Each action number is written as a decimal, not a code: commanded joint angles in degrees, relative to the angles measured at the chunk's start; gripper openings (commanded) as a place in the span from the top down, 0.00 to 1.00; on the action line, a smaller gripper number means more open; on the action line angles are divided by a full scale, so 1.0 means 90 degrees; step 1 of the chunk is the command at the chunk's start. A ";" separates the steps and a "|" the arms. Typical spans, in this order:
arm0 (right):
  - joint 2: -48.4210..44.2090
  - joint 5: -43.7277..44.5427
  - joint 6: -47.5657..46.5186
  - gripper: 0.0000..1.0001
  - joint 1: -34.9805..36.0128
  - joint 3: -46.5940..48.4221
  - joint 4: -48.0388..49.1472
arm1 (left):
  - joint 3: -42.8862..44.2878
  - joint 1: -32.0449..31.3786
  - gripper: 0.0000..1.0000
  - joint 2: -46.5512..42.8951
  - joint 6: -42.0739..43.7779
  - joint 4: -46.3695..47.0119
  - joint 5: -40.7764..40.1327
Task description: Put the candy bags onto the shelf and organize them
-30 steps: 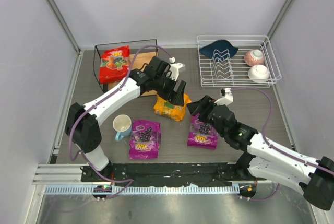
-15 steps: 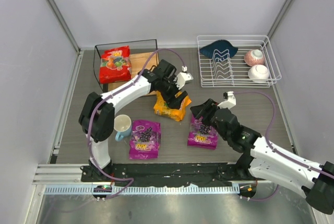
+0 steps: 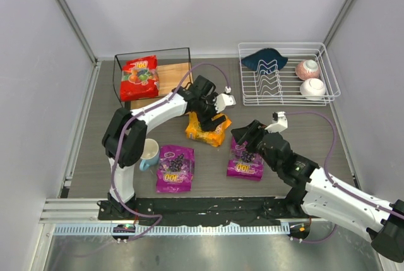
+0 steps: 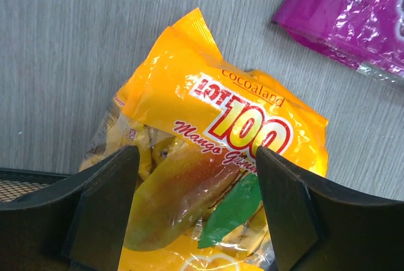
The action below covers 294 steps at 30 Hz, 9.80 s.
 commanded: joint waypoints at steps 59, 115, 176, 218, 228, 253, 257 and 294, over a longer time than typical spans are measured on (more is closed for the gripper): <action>-0.0197 0.0381 0.0048 0.30 0.0046 -0.0135 0.0036 | 0.0310 0.0469 0.26 0.0445 0.1925 -0.1091 0.0878; -0.0197 0.0440 0.0106 0.30 0.0037 -0.0350 0.0172 | 0.1128 0.0860 1.00 -0.2278 -0.4256 -0.0096 0.0439; 0.0096 0.0489 0.0233 0.30 0.0036 -0.0457 0.0534 | -0.0082 0.3321 0.46 -0.2816 -0.9970 0.2141 -0.1095; 0.0809 0.0381 0.0155 0.30 0.0027 -0.0282 0.0856 | 0.0602 0.3282 0.92 -0.1811 -0.2645 -0.0242 0.1387; 0.0956 0.0362 0.0145 0.30 0.0027 -0.0233 0.0895 | 0.0485 0.3282 0.98 -0.1498 -0.2527 -0.0545 0.0849; 0.0897 0.0742 -0.0605 0.28 0.0027 0.0381 -0.0061 | 0.1336 0.3642 0.34 -0.2843 -0.2977 -0.0624 0.1191; 0.1072 0.0996 -0.0880 0.26 0.0027 0.0997 -0.0831 | 0.0798 0.3877 0.26 -0.3342 -0.2646 -0.0769 0.0967; 0.0439 0.0939 0.2167 0.26 0.0036 -0.0252 -0.3472 | -0.0843 0.4461 0.22 -0.4008 -0.1854 -0.1346 0.1815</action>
